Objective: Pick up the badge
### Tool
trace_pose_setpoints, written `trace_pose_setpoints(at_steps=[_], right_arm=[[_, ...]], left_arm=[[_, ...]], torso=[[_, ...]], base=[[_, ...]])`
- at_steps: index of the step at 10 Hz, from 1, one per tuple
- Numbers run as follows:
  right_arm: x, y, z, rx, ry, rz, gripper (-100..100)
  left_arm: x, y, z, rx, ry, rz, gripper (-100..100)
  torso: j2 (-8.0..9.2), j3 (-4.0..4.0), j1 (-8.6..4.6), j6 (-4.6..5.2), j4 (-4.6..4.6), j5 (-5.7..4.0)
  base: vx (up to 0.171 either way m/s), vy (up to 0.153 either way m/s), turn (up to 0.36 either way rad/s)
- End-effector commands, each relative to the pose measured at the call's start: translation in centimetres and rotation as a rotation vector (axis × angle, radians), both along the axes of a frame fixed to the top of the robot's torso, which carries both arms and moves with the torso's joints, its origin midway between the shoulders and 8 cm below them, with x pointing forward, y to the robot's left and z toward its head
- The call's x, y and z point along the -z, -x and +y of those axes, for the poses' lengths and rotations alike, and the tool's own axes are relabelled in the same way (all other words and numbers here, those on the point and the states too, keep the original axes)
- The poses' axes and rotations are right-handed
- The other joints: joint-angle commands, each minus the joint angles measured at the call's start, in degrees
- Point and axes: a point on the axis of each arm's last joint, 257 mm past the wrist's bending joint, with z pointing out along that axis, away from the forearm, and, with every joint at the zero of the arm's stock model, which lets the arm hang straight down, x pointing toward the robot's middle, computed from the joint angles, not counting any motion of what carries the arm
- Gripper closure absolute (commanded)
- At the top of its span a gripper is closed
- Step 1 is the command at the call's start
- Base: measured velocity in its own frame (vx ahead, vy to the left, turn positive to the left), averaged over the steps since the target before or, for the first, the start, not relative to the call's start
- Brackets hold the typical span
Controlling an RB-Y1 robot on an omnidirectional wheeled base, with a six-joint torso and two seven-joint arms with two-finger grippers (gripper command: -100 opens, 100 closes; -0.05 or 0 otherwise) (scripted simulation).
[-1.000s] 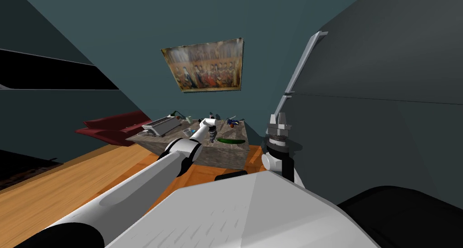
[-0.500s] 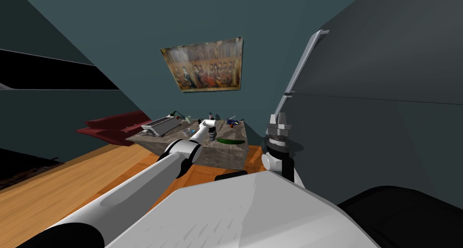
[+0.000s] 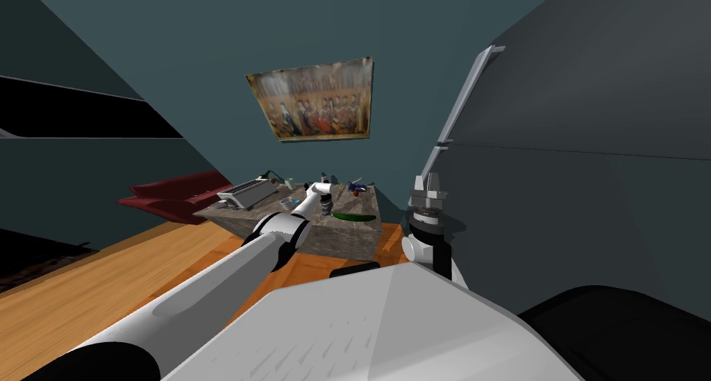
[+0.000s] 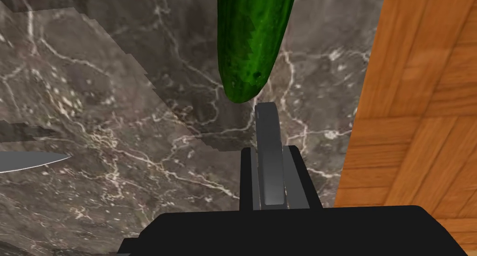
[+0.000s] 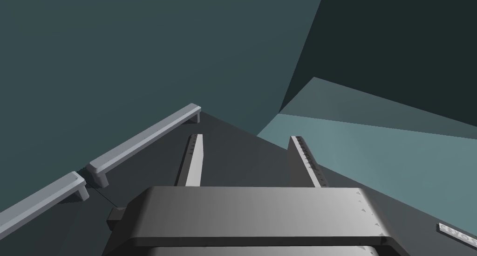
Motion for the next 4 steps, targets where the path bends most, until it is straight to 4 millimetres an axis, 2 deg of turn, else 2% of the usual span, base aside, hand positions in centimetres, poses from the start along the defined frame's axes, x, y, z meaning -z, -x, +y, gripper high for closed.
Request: trace_pose_setpoints(at_steps=[1,3,4], right_arm=[[0.00,0.00,0.00,0.000,0.000,0.000,0],[0.00,0.00,0.00,0.000,0.000,0.000,0],[0.00,0.00,0.00,0.000,0.000,0.000,0]], left_arm=[[-1.09,-0.09,-0.46,-0.002,0.000,-0.001,100],[-1.09,-0.20,-0.61,-0.002,0.001,-0.003,100],[-1.15,-0.17,-0.60,-0.002,0.000,-0.002,0]], torso=[[0.00,0.00,0.00,0.00,0.00,0.00],[0.02,0.00,0.07,-0.04,-0.02,0.02],[-0.01,-0.02,0.02,-0.04,-0.04,0.03]], base=[[-0.019,0.048,-0.028],[-0.006,0.027,-0.007],[0.000,0.000,0.000]])
